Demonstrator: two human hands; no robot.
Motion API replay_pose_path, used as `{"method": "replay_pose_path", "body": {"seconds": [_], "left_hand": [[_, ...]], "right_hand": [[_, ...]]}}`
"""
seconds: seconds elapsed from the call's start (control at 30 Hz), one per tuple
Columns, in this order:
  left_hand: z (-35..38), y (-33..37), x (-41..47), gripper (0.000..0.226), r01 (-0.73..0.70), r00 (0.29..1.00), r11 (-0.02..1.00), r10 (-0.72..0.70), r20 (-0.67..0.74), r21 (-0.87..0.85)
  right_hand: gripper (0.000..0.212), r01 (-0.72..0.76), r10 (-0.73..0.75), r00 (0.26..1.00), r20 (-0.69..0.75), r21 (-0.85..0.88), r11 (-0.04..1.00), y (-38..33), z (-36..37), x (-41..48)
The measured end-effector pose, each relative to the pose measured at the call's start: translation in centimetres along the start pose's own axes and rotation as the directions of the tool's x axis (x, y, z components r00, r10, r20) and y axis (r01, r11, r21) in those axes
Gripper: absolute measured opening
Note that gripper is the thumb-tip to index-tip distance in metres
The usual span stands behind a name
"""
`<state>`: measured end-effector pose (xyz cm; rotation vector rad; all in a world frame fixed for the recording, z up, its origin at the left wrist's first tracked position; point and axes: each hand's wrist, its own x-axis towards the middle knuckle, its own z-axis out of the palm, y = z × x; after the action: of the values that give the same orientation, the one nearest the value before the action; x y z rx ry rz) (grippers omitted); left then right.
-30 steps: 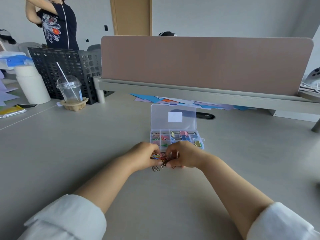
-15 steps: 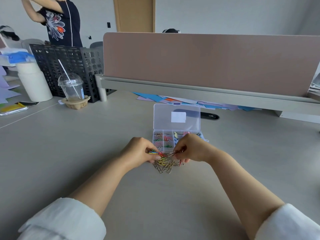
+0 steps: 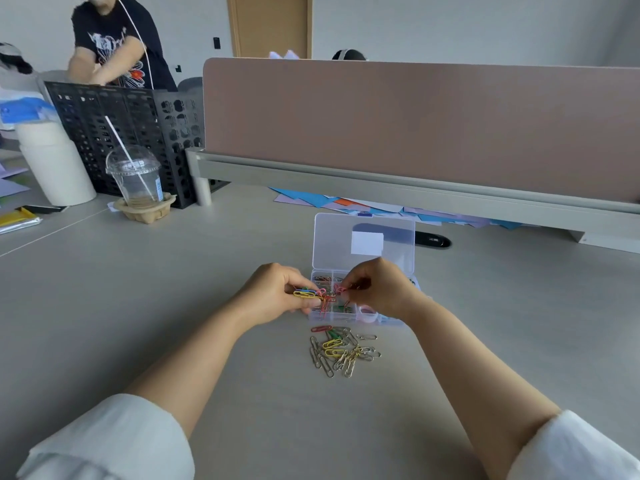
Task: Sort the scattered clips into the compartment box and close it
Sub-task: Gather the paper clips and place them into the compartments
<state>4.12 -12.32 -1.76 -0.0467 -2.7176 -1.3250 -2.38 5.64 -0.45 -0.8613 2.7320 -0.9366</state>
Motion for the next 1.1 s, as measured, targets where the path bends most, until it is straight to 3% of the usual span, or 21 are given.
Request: {"method": "replay_pose_path", "body": {"seconds": [0.43, 0.7, 0.93, 1.1], "left_hand": [[-0.3, -1.5, 1.7, 0.021, 0.058, 0.998, 0.99, -0.052, 0.045, -0.131], [-0.4, -1.7, 1.7, 0.012, 0.053, 0.998, 0.988, -0.048, 0.038, -0.144], [-0.5, -1.6, 1.7, 0.015, 0.065, 0.998, 0.991, -0.063, 0.016, -0.12], [-0.3, -1.1, 1.5, 0.013, 0.058, 0.998, 0.998, -0.058, -0.001, 0.013]], "right_hand": [[0.022, 0.075, -0.051, 0.99, 0.128, -0.19, 0.979, -1.2, -0.5, 0.8], [0.02, 0.05, -0.028, 0.991, 0.132, -0.164, 0.985, -1.6, -1.1, 1.4], [0.023, 0.044, -0.017, 0.987, 0.162, -0.162, 0.986, -1.9, -0.9, 1.1], [0.025, 0.038, -0.014, 0.985, 0.171, -0.142, 0.989, -1.8, -0.9, 1.0]]}}
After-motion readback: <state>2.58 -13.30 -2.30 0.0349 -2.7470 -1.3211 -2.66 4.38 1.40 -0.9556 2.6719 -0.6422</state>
